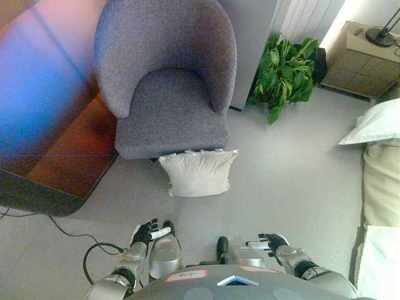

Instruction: Pick up the pillow and put it on the sofa.

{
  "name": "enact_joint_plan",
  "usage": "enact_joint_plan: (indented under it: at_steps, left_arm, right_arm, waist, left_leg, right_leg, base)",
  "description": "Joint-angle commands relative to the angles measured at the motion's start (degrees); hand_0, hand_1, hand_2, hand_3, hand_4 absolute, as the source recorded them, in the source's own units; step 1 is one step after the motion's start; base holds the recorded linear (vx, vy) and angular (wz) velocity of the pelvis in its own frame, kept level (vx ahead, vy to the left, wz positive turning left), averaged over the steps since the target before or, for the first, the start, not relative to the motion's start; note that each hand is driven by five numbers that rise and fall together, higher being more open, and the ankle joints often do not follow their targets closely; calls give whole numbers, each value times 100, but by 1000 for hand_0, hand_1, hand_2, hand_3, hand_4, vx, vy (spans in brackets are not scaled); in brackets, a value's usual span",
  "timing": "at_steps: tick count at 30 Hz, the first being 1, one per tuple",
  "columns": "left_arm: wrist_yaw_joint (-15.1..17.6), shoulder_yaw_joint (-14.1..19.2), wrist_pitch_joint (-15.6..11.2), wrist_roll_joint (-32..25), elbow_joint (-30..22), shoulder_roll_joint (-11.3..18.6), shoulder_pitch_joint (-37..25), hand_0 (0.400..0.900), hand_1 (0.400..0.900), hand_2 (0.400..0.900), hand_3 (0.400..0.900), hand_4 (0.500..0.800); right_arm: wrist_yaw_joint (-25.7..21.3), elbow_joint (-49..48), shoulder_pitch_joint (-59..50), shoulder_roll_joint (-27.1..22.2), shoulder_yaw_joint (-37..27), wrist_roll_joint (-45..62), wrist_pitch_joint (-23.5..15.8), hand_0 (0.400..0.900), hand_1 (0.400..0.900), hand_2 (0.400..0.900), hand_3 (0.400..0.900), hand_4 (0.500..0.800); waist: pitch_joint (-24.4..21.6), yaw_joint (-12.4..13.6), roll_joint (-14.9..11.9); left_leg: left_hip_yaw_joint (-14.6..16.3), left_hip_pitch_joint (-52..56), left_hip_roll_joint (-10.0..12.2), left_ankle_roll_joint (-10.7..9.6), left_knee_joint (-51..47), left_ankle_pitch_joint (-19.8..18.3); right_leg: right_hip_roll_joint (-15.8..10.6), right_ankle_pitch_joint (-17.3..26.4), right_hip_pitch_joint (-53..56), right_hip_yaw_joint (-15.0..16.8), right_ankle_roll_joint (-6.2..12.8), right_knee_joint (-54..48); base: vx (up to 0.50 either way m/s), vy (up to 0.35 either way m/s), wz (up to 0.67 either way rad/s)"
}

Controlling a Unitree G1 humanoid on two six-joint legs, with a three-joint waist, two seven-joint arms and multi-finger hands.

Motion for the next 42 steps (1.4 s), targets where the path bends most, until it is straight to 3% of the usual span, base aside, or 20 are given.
enact_joint_plan:
  at_steps: [1,3,4,7,10,15,21,22,26,29,31,34,36,38,39,42]
  left_arm:
    - [41,17,-337,-73,-51,112,2,900,900,900,900,800]
    - [22,62,-306,-156,-71,88,-30,900,900,900,900,800]
    - [55,80,-331,-240,-30,83,-62,900,900,900,900,800]
    - [89,137,-342,-72,-85,150,-112,900,900,900,900,800]
    - [-79,77,-272,12,-208,266,-212,900,900,900,900,800]
    - [-105,-36,-114,70,-127,310,-182,900,900,900,900,800]
    - [-220,-62,-93,292,-101,409,-139,900,900,900,900,800]
    - [-171,-70,-71,314,-99,423,-152,900,900,900,900,800]
    - [-116,-112,-66,167,-87,605,-431,900,900,900,900,800]
    - [-181,-203,-93,167,-110,702,-645,900,900,900,900,800]
    - [-239,-244,-54,157,-85,800,-631,900,900,900,900,800]
    - [-85,-159,-195,136,-85,906,-427,900,900,900,900,800]
    - [85,-160,-286,30,-150,840,-347,900,900,900,900,800]
    - [211,-126,-396,224,-269,756,-286,900,900,900,900,800]
    - [285,-143,-443,426,-268,630,-291,900,900,900,900,800]
    - [307,-250,-526,229,-318,544,-309,900,900,900,900,800]
  right_arm:
    - [11,229,372,-160,220,-235,-121,900,900,900,900,800]
    - [17,236,305,-136,221,-283,-197,900,900,900,900,800]
    - [-5,253,248,-91,223,-279,-254,900,900,900,900,800]
    - [9,147,237,-39,162,-228,-230,900,900,900,900,800]
    - [120,127,160,24,148,-377,-417,900,900,900,900,800]
    - [71,24,-57,33,162,-268,-435,900,900,900,900,800]
    - [-167,-80,-107,73,83,-349,-546,900,900,900,900,800]
    - [-198,-105,-129,70,123,-372,-552,900,900,900,900,800]
    - [-354,-191,-314,30,403,-532,-551,900,900,900,900,800]
    - [-519,-268,-548,-17,448,-639,-449,900,900,900,900,800]
    - [-681,-295,-639,-33,500,-795,-347,900,900,900,900,800]
    - [-963,-353,-732,-20,632,-1276,-173,900,900,900,900,800]
    - [-1154,-421,-764,-73,718,-1713,-74,900,900,900,900,800]
    - [-1373,-529,-744,-87,901,-1935,109,900,900,900,900,800]
    - [-1572,-535,-734,-128,945,-2023,113,900,900,900,900,800]
    - [-1921,-483,-850,-281,963,-2120,115,900,900,900,900,800]
  waist:
    - [10,170,134]
    - [-19,190,110]
    - [-48,245,114]
    - [-94,289,39]
    - [-238,396,-149]
    - [-405,539,-258]
    - [-537,590,-341]
    - [-521,554,-319]
    - [-343,375,-236]
    - [-166,250,-311]
    - [-102,195,-365]
    - [-62,223,-501]
    - [15,167,-495]
    - [41,170,-469]
    - [42,184,-409]
    - [95,185,-196]
  left_leg:
    - [84,-560,44,89,128,982]
    - [263,-524,52,216,160,634]
    - [107,-569,44,261,322,537]
    - [78,-798,27,312,1003,340]
    - [88,-831,-86,557,1444,-179]
    - [-29,-1041,-232,717,1984,-557]
    - [2,-594,-619,1073,1582,-816]
    - [-1,-480,-608,1080,1523,-838]
    - [-98,-171,-459,943,1434,-865]
    - [-349,-145,-385,791,1583,-1133]
    - [-564,-43,-203,710,1697,-1394]
    - [-625,24,207,584,2047,-1597]
    - [-830,-32,485,529,2305,-1586]
    - [-821,156,657,489,2229,-1526]
    - [-798,318,740,431,2009,-1401]
    - [-981,459,740,341,1489,-1124]
  right_leg:
    - [167,-662,609,-49,500,307]
    - [15,-720,614,-84,567,466]
    - [-76,-849,630,-27,610,656]
    - [-249,-1055,854,-4,695,800]
    - [-560,-989,946,-39,922,933]
    - [-815,-938,1093,5,1048,946]
    - [-1306,495,456,-87,1213,1994]
    - [-1341,501,208,-137,1178,1979]
    - [-1325,508,-765,-141,1072,1218]
    - [-1695,1421,-1508,164,1232,469]
    - [-1803,1618,-1772,282,1341,177]
    - [-1670,1344,-1804,91,1407,357]
    - [-1492,969,-1764,378,1422,938]
    - [-1419,682,-1858,267,1418,1381]
    - [-1464,582,-1891,92,1392,1525]
    - [-1449,395,-2032,33,1321,1748]
  base:
    - [303,218,-17]
    - [294,223,-25]
    - [377,246,-29]
    - [296,177,-12]
    - [361,199,-3]
    - [354,209,-3]
    - [262,149,-3]
    - [203,-4,10]
    - [99,-185,30]
    - [137,-420,70]
    - [287,-475,69]
    - [283,-502,46]
    - [247,-400,68]
    - [182,-215,43]
    - [198,-134,55]
    - [87,-38,47]
